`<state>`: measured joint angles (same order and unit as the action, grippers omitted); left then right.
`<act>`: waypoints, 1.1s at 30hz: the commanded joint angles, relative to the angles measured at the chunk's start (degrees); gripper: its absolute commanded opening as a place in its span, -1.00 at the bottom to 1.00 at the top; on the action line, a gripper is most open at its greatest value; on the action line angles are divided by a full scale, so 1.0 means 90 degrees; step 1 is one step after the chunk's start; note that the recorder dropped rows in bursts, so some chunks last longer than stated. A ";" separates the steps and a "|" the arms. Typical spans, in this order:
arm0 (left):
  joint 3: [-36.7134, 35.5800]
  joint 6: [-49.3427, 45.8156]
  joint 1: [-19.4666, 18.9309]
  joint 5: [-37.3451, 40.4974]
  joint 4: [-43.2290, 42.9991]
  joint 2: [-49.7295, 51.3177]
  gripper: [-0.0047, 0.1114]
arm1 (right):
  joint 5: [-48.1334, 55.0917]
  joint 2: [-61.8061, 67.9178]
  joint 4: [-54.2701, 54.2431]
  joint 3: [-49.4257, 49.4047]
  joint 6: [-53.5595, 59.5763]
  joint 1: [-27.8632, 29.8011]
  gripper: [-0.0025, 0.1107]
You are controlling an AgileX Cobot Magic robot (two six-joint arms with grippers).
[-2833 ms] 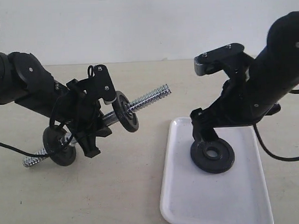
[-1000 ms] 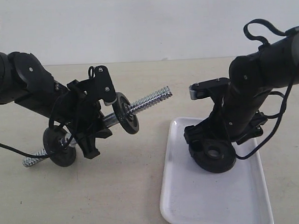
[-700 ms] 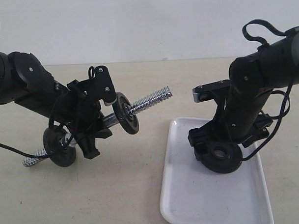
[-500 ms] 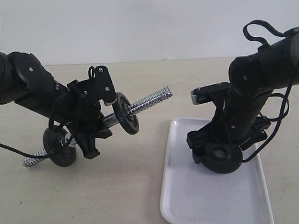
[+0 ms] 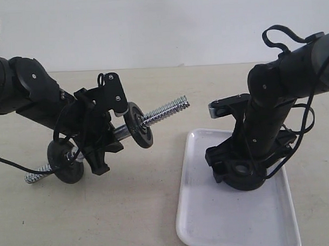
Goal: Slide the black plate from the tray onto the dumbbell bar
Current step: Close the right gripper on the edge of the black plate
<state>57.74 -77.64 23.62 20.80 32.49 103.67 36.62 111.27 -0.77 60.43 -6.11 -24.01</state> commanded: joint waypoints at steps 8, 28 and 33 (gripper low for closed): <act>0.0192 0.0094 -0.0004 -0.0352 0.0240 -0.0413 -0.84 | 0.0178 0.0275 -0.0022 -0.0121 0.0072 -0.0001 0.88; 0.0192 0.0094 -0.0004 -0.0380 0.0240 -0.0413 -0.84 | -0.0281 0.0275 -0.0007 -0.0121 -0.0048 -0.0001 -0.88; 0.0192 0.0094 -0.0004 -0.0380 0.0240 -0.0413 -0.84 | -0.0193 0.0275 -0.0007 -0.0121 -0.0118 -0.0001 -0.78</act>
<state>57.74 -77.64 23.62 20.80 32.37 103.67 34.40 111.27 -0.32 60.53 -6.66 -24.01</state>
